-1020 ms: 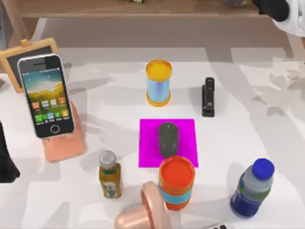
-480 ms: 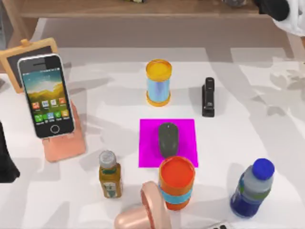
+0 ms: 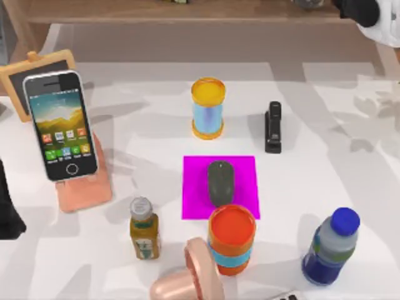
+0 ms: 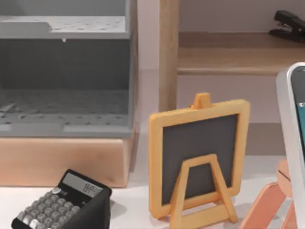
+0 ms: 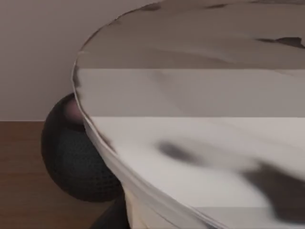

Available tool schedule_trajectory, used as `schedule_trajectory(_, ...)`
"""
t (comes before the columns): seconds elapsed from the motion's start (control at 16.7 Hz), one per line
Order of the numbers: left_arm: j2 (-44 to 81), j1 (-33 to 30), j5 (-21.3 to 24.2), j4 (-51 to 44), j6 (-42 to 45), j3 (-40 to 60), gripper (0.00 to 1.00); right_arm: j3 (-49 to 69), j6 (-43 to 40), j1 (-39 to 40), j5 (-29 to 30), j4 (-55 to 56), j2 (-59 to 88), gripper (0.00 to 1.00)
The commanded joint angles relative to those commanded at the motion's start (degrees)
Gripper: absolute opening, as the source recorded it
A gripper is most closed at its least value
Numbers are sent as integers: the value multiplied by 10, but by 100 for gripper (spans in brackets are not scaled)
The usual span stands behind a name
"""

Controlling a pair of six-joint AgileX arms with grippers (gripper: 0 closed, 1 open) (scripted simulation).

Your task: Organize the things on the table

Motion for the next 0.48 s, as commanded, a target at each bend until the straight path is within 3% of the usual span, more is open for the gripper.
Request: schedule_trajectory(0.48,0,0,0,0,0,0,100,0,0,0,0,0,0,90)
